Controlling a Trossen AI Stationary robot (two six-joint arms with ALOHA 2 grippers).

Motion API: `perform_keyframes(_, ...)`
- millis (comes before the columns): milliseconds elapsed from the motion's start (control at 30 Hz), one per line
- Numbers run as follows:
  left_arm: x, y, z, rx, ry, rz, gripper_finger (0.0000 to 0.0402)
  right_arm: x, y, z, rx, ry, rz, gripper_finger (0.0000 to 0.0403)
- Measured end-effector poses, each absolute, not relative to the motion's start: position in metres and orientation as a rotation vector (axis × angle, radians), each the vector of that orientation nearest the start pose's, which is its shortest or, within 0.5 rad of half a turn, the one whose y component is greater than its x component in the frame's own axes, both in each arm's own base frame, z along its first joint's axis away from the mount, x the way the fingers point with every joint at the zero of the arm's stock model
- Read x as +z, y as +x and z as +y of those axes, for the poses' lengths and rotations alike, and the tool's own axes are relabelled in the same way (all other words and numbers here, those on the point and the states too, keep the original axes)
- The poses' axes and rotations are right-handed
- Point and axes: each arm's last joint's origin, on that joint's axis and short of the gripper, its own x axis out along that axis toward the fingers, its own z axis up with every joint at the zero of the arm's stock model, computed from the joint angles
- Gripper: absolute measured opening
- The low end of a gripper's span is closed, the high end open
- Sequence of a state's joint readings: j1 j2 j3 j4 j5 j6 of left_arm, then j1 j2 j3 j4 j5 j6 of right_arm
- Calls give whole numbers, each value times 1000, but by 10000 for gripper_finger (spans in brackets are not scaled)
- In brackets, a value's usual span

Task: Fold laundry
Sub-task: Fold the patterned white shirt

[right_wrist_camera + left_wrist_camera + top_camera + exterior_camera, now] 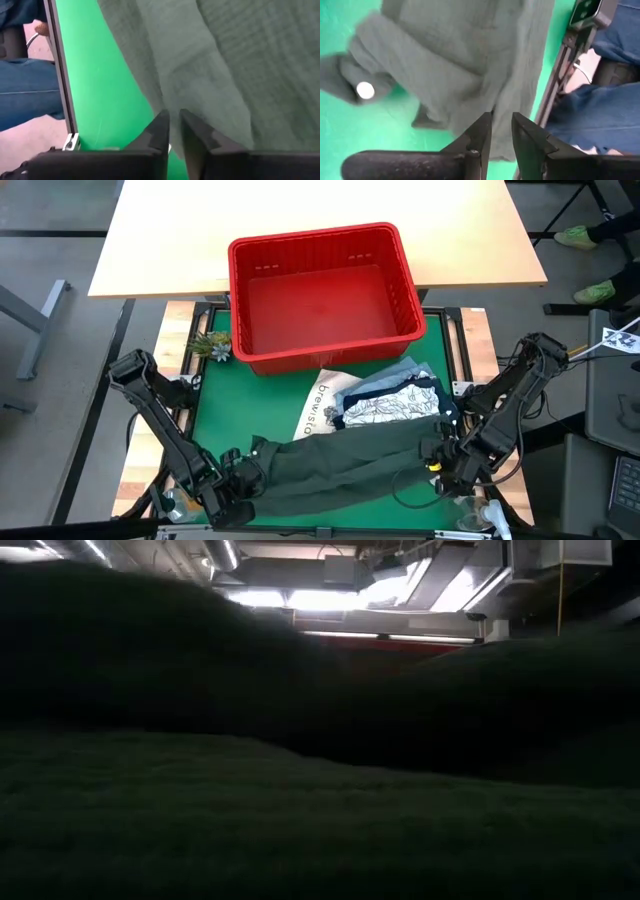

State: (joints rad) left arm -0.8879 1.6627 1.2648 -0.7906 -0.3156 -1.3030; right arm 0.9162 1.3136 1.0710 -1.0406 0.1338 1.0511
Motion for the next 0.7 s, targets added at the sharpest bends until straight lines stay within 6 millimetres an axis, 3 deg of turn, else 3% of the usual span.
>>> perform_keyframes(333,238,215,-249,221,-556,1110,117,266,144,182,20,247,1311,128)
perform_keyframes(700,242,235,-237,304,-580,921,169,266,144,182,23,244,1310,139)
